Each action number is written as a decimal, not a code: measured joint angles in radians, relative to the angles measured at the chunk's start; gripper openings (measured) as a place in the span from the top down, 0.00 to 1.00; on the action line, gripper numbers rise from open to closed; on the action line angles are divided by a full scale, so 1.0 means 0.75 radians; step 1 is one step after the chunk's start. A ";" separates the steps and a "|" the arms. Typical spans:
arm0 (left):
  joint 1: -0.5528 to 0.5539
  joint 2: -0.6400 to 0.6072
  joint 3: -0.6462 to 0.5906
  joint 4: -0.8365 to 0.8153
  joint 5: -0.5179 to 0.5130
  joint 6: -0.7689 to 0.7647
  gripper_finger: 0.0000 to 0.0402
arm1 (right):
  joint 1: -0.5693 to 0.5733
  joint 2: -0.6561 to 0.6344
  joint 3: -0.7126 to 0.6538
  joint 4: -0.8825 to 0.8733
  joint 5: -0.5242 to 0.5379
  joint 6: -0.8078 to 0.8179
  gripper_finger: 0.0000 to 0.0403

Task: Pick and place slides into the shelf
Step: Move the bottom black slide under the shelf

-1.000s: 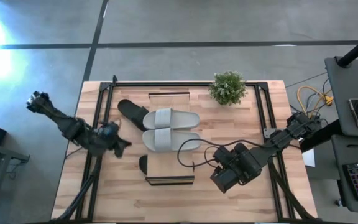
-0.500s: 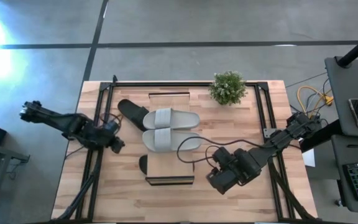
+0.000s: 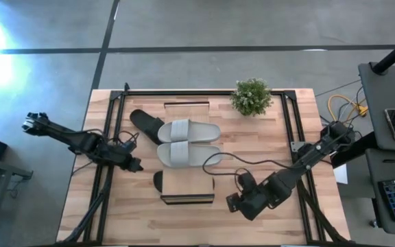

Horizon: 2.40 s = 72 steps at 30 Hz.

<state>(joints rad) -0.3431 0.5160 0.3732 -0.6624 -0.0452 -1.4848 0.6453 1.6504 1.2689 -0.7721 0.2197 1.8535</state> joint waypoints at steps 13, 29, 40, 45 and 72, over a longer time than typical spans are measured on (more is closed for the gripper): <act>-0.005 -0.149 -0.123 0.021 -0.004 -0.172 1.00 | 0.041 -0.193 -0.539 0.579 0.237 0.355 0.96; -0.030 -0.005 -0.277 0.347 0.152 -0.234 1.00 | 0.009 0.181 -0.651 1.466 0.393 0.453 0.98; -0.101 0.157 -0.290 0.525 0.202 -0.238 1.00 | -0.132 0.282 -0.596 1.506 0.303 0.308 0.98; -0.102 0.317 -0.293 0.622 0.151 -0.236 1.00 | -0.191 0.286 -0.573 1.507 0.231 0.210 0.98; -0.105 0.878 -0.268 1.214 -0.181 -0.224 1.00 | -0.169 0.272 -0.567 1.493 0.227 0.105 0.98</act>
<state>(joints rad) -0.4219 1.1748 0.1719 0.2483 -0.1810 -1.6527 0.5186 1.8542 0.8440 0.3473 0.3897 1.9320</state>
